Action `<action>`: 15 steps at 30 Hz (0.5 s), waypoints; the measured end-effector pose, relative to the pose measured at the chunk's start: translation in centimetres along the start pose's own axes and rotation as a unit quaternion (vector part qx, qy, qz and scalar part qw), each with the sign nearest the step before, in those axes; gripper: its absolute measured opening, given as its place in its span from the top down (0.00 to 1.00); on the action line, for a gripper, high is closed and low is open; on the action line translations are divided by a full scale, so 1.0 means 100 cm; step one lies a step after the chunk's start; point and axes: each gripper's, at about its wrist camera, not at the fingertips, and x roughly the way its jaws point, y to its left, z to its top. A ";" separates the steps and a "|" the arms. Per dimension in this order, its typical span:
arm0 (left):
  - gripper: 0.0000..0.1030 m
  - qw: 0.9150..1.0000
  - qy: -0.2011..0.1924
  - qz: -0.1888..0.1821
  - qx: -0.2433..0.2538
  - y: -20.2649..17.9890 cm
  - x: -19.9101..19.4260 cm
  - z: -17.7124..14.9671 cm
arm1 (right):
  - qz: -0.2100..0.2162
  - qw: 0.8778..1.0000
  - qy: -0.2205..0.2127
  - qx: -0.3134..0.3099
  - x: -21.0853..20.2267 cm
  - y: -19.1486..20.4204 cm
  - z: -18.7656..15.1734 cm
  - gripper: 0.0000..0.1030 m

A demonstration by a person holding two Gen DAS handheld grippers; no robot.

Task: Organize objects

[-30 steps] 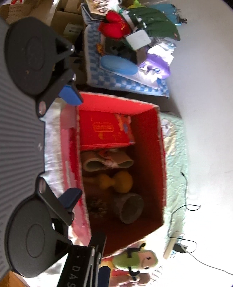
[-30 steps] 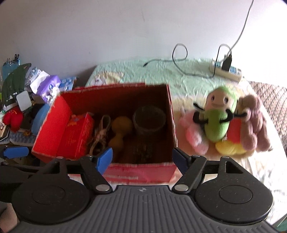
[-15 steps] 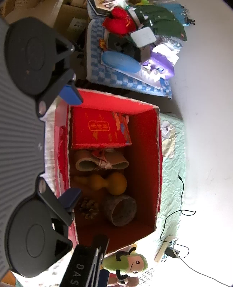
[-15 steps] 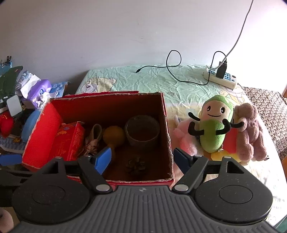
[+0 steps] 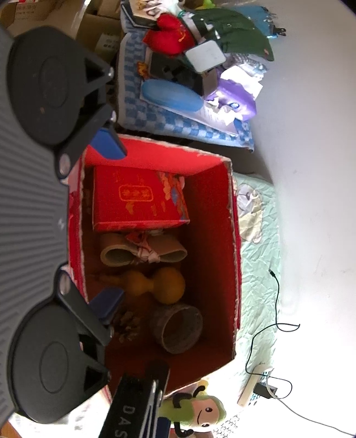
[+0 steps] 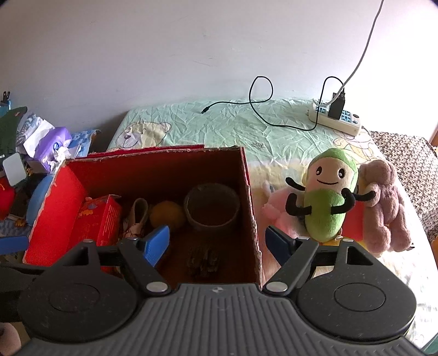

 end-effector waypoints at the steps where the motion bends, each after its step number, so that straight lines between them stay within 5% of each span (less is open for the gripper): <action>1: 0.03 1.000 -0.001 0.001 -0.002 0.001 0.001 0.001 | 0.001 1.000 0.000 0.002 0.001 -0.001 0.001 0.23; 15: 0.02 1.000 0.004 0.010 -0.007 0.007 0.017 0.005 | 0.029 1.000 0.011 0.003 0.020 0.005 0.009 0.23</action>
